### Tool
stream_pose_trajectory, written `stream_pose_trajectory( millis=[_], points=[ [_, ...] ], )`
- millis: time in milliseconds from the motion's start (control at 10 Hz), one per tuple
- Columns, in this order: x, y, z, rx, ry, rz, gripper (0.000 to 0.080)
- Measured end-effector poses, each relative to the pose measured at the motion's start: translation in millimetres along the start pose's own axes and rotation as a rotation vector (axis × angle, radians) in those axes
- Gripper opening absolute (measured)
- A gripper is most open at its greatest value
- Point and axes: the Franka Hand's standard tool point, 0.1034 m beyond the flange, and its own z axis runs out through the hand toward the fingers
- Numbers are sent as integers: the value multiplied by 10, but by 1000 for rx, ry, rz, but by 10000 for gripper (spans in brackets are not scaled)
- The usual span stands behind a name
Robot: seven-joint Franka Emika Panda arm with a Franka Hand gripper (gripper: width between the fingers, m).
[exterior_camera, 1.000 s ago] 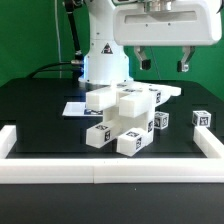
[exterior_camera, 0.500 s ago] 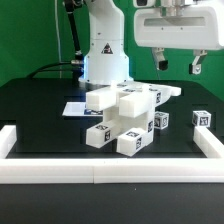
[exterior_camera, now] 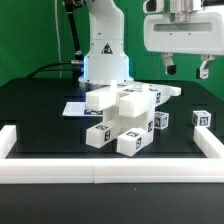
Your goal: Assemble chair
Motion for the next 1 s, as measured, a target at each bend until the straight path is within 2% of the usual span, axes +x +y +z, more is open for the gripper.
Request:
stream_pose_trajectory(
  millis=[100,300,500,1000],
  points=[
    [-28,29,15,0,-4,17,649],
    [-257,77,93,-11,-6,47,649],
    [-387,103,175,-23,-5,37,649],
    [-511,162,361,-52,5,3,649]
  ],
)
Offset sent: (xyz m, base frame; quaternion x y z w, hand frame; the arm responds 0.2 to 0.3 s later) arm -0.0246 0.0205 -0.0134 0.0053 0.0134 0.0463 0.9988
